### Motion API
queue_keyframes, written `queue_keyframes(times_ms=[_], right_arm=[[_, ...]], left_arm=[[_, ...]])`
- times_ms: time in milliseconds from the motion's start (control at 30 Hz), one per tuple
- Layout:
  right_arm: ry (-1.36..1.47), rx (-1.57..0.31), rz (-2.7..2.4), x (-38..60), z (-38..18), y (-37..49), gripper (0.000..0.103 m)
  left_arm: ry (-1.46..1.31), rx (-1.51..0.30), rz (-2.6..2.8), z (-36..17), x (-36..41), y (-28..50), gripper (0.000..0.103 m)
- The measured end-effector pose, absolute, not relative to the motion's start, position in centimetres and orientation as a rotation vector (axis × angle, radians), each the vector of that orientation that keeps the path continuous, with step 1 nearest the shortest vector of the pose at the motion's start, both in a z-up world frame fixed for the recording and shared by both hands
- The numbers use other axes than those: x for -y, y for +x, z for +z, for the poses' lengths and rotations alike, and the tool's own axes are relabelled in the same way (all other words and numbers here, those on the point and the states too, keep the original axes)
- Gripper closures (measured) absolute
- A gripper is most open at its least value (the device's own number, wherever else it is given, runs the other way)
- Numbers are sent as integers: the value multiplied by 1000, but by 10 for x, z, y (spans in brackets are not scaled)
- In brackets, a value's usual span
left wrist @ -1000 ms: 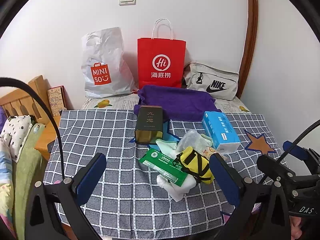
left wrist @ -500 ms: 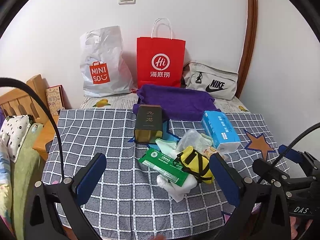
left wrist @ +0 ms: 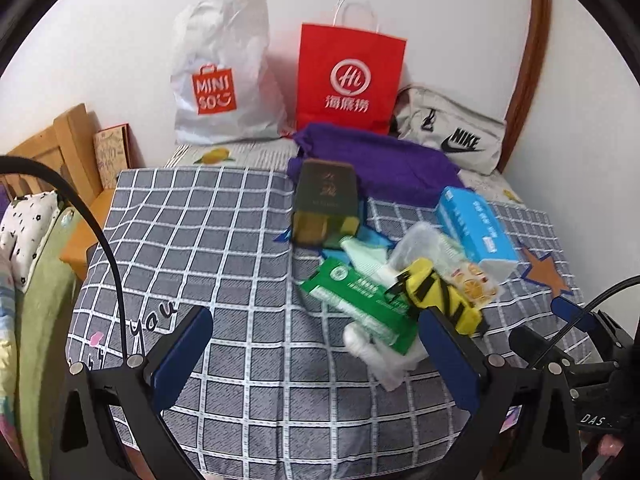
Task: Organize soft objects
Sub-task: 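Grasp the green wet-wipe packet with the left gripper while the right gripper grasps the orange-print sachet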
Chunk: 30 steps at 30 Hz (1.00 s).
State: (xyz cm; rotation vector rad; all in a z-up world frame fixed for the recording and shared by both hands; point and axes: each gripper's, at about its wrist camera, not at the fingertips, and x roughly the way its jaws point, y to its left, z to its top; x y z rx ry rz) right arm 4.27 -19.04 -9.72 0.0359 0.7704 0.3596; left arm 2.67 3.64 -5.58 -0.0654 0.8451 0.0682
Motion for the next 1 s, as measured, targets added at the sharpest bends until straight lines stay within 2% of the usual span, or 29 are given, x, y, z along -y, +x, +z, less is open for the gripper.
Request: queue_keyframes(times_ms=[167, 267, 467, 533, 567, 600, 633, 1000], right_arm=[[70, -807, 369, 189, -120, 64, 1], [57, -802, 323, 193, -126, 77, 7], [33, -816, 354, 191, -141, 101, 38], [14, -827, 367, 187, -149, 107, 60], [6, -833, 375, 185, -151, 109, 67], [-1, -835, 386, 184, -154, 111, 81], [-4, -829, 400, 183, -156, 111, 87], [0, -766, 419, 187, -148, 107, 95]], left_arm=[[-90, -880, 71, -68, -43, 33, 0], [-106, -896, 68, -76, -45, 38, 0], [-155, -921, 40, -93, -47, 52, 0], [-151, -936, 29, -100, -47, 56, 0], [-145, -943, 31, -104, -46, 59, 0], [-139, -947, 32, -107, -46, 61, 0], [-129, -956, 34, -111, -45, 63, 0], [-111, -983, -57, -130, -40, 80, 0]])
